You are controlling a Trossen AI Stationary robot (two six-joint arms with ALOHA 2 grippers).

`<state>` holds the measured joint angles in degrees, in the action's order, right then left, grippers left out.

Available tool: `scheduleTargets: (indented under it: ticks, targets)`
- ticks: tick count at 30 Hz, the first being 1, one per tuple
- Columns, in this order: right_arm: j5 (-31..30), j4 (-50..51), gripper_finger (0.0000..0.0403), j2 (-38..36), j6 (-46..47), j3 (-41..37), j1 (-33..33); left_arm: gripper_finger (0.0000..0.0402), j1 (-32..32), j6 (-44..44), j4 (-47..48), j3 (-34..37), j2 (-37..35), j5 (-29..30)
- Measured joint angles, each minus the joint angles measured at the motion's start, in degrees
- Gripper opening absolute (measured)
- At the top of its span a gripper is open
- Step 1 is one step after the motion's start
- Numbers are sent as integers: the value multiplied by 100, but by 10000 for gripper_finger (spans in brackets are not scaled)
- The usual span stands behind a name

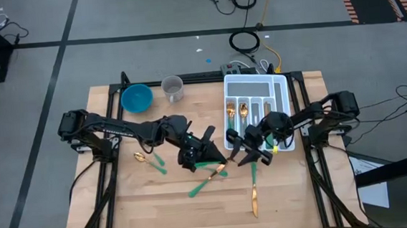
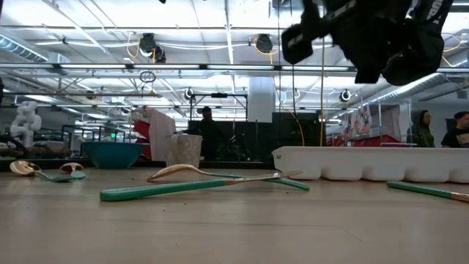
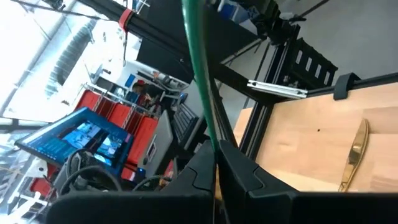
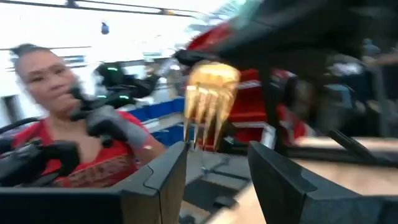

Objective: Sort silverware
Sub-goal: Put the green fork into the white silverware organizer

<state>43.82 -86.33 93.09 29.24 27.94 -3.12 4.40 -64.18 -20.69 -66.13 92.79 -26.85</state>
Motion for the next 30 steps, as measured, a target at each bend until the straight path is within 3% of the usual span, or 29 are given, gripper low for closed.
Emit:
scheduleTargets:
  ticks: [5, 9, 14, 21, 24, 30]
  targets:
    - [-559, 165, 164, -17, -156, -300, -447, 11, 7, 248, -39, 10, 24, 353]
    - [-572, 17, 164, -20, -248, -385, -546, 11, 74, 341, -44, 13, 24, 970]
    - [-531, 42, 164, -20, -274, -389, -554, 11, 74, 375, -60, 13, 20, 1098]
    - [-641, 575, 164, -20, -654, -389, -580, 11, 80, 339, -122, 17, -50, 2485]
    - [-917, 944, 164, -25, -993, -389, -585, 11, 103, 366, -91, 16, -59, 2889]
    - [-2219, 933, 164, -20, -1839, -639, -584, 11, 171, 850, -463, 15, -83, 3716]
